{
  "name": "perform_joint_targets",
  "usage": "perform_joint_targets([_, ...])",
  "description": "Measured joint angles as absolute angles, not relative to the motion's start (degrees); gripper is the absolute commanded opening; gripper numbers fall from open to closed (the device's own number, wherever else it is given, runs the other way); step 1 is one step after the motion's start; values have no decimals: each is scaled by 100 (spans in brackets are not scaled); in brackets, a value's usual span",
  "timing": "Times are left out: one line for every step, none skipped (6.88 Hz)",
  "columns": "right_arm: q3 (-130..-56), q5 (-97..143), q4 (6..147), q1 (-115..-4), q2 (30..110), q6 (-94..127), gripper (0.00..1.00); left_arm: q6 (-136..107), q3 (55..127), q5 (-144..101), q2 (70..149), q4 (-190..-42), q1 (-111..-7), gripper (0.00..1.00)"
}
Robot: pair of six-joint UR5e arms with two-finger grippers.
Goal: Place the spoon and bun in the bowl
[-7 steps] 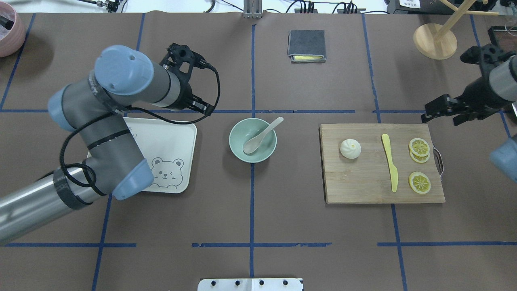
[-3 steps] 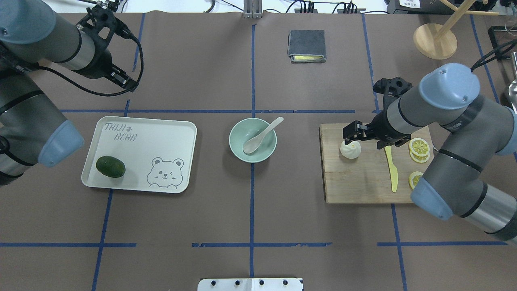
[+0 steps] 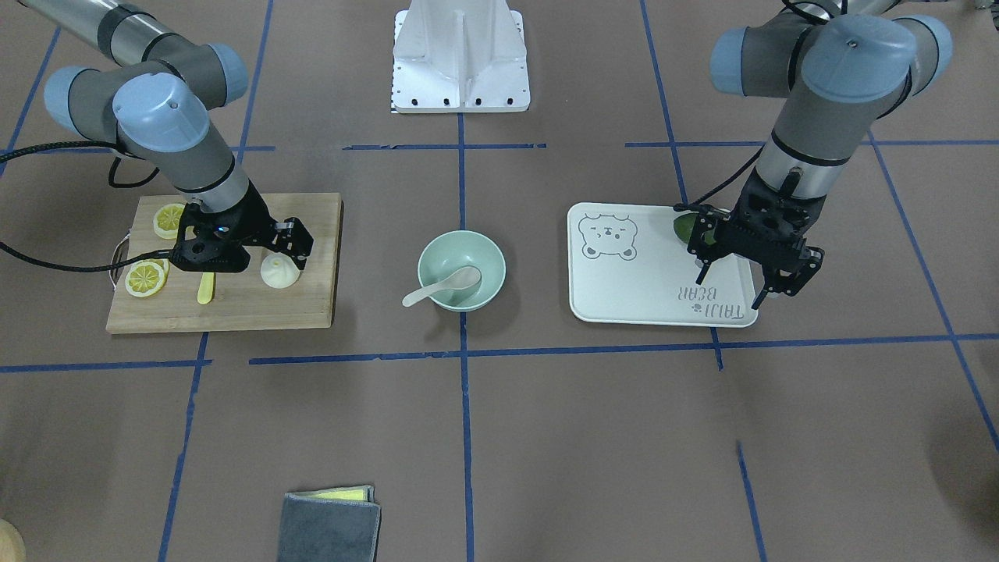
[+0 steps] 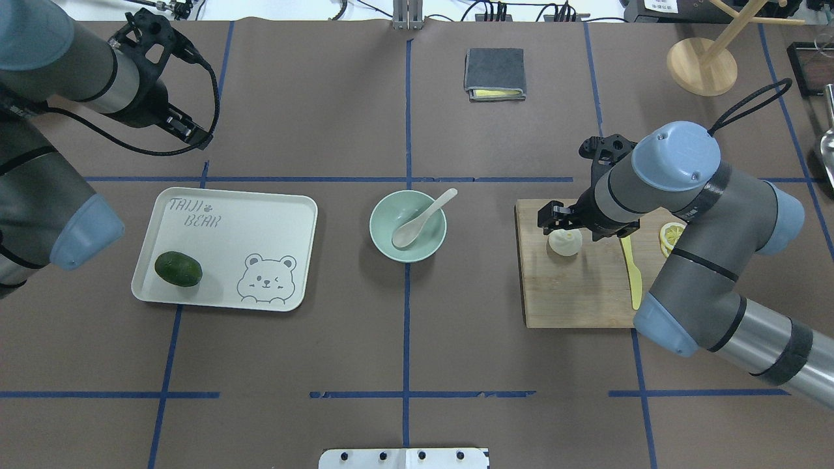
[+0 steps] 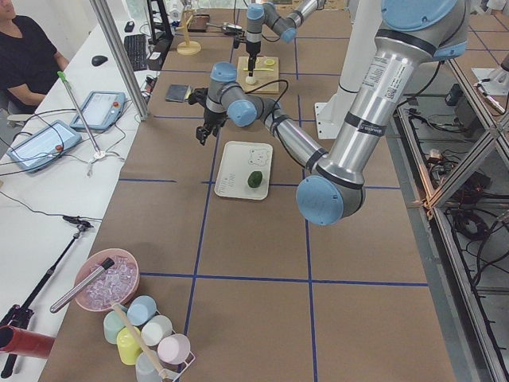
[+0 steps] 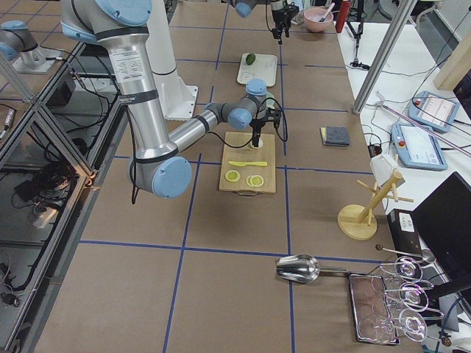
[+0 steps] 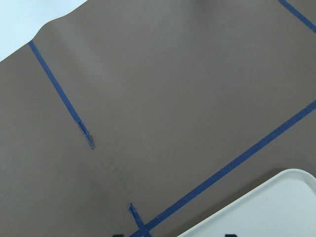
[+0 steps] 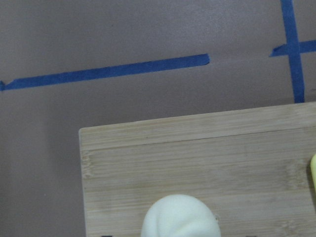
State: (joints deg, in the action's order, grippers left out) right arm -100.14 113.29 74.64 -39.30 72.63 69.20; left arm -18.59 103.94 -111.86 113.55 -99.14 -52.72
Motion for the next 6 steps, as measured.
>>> perform_joint_targets([-9923,11298,7456,-3921,7237,6919,81,-1862,10400,-11182,11352,-9914,-5273,76])
perform_joint_targets([-9876,11293,7449,-3918,7228,6913,76,-1863,10403,-11181,11353,-9914,-5273,76])
perform_joint_targets([-9870,11306,7446,-3914,7226,6915,32,-1863,10405,-11180,11355,-9914,-5273,77])
perform_joint_targets([-9897,11327,7449,-3914,7221,6929,16,-1868,10409,-11180,11355,-9914,-5274,77])
perform_joint_targets([-9933,11340,7454,-3920,7220,6938,0,-1875,10410,-11180,11355,-9914,-5272,77])
perform_joint_targets([-9960,11344,7454,-3924,7232,6941,0,-1881,10409,-11181,11356,-9914,-5271,77])
